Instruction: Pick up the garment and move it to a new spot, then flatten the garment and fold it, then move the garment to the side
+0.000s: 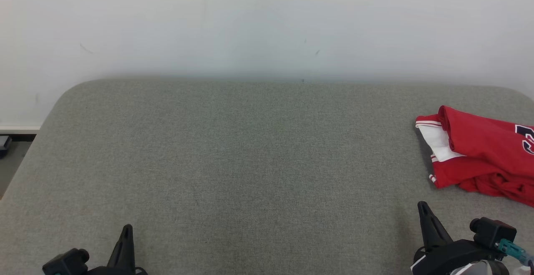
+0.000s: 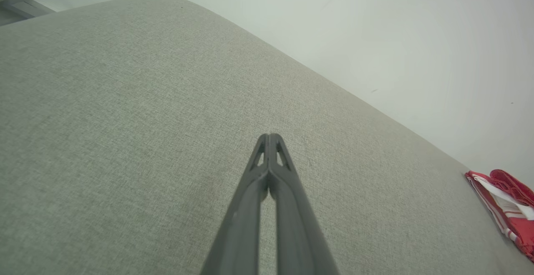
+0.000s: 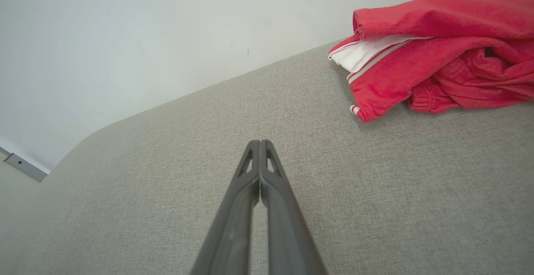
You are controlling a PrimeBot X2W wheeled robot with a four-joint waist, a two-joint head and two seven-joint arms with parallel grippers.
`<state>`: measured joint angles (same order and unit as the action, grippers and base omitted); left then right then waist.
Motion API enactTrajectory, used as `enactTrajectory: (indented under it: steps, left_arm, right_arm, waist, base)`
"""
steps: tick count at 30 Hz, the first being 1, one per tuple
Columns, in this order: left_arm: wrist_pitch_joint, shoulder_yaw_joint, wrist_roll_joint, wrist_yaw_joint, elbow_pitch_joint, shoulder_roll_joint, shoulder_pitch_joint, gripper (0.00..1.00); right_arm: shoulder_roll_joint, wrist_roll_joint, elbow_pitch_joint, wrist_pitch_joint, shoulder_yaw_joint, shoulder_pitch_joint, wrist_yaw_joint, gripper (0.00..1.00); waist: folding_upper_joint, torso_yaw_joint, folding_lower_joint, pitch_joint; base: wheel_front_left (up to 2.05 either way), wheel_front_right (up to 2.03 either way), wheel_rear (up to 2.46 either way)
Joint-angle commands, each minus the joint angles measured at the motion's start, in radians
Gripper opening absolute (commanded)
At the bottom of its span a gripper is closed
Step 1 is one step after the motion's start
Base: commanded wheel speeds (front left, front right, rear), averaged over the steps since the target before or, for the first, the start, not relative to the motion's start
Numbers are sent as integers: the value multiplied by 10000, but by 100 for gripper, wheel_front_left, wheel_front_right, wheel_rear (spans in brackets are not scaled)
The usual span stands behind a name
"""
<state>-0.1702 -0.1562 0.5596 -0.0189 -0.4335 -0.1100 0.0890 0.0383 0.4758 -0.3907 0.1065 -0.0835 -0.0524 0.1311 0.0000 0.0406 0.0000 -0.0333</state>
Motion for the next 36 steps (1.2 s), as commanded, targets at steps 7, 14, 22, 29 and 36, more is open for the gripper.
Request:
enactTrajectory:
  steps: [7,14,22,29,36]
  left_arm:
    - [340,352,1265,-153,160,22,501,0]
    - [633,580,2213,-258,168,78,659,0]
    - [906,792,3088,-354,173,134,808,0]
    - [1165,992,3910,-442,177,183,943,0]
    - [1397,1176,4651,-525,181,227,1063,0]
  right_arm:
    - [76,1347,271,-176,-88,-402,-1,0]
    - [85,2373,339,-343,-142,-495,-1,0]
    - [93,3318,396,-504,-196,-583,-1,0]
    - [101,4199,445,-648,-245,-662,-2,0]
    - [109,5020,492,-786,-293,-739,-2,0]
  waist:
    - [0,-26,0,29]
    - [0,-52,0,56]
    - [0,-78,0,83]
    - [0,-103,0,111]
    - [0,-129,0,138]
  base:
    - [0,0,0]
    - [0,0,0]
    - [0,0,0]
    - [0,0,0]
    - [0,0,0]
